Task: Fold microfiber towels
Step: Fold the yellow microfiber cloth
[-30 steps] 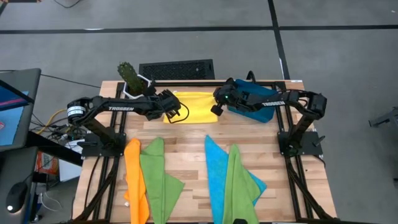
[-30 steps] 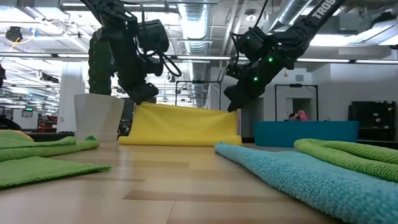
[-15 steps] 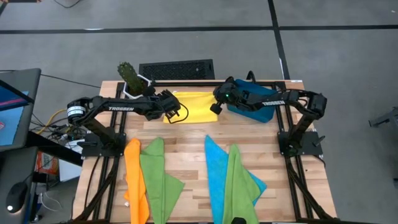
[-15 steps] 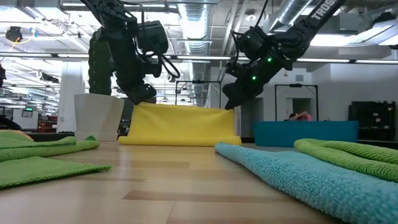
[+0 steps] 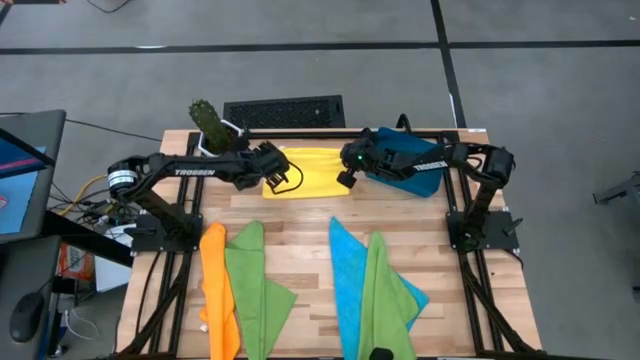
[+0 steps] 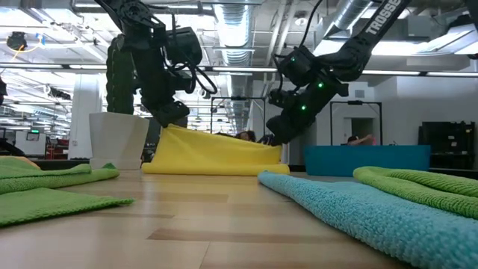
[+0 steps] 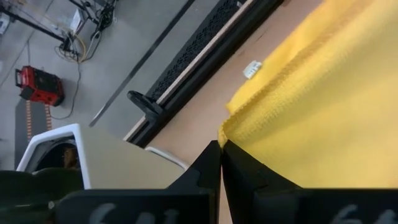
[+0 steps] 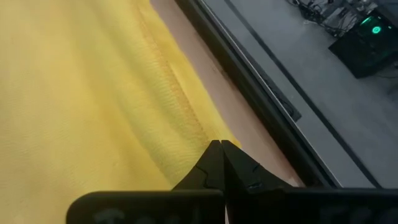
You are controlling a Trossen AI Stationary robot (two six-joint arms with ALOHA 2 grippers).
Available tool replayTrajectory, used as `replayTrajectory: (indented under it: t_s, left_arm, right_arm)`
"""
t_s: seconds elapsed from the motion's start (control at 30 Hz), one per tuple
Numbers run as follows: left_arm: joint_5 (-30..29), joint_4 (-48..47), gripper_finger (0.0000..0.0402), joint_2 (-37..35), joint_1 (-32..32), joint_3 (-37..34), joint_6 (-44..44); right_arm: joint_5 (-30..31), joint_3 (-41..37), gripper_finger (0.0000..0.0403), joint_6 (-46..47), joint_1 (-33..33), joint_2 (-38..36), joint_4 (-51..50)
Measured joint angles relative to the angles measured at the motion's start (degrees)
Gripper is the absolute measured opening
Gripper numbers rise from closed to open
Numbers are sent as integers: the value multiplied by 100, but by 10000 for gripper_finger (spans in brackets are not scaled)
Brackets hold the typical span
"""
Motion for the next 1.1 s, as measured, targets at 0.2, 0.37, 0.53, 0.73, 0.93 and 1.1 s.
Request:
replayTrajectory:
  t_s: [0.2,0.37,0.53,0.73,0.93,1.1]
  left_arm:
    - [226,187,2,0,157,0,110]
    - [366,369,2,0,181,0,193]
    - [374,356,2,2,181,0,171]
    - [452,469,2,284,181,2,151]
    - [364,453,2,518,179,0,151]
    - [29,472,2,496,179,2,147]
  right_arm:
    - [63,0,12,0,-9,-175,11]
    - [68,0,12,4,-7,-245,-46]
    - [39,0,12,43,-13,-196,-17]
    - [34,-2,12,46,-11,-190,-75]
    - [22,-2,20,46,-13,-190,-74]
    - [1,-2,25,48,-61,-190,-78]
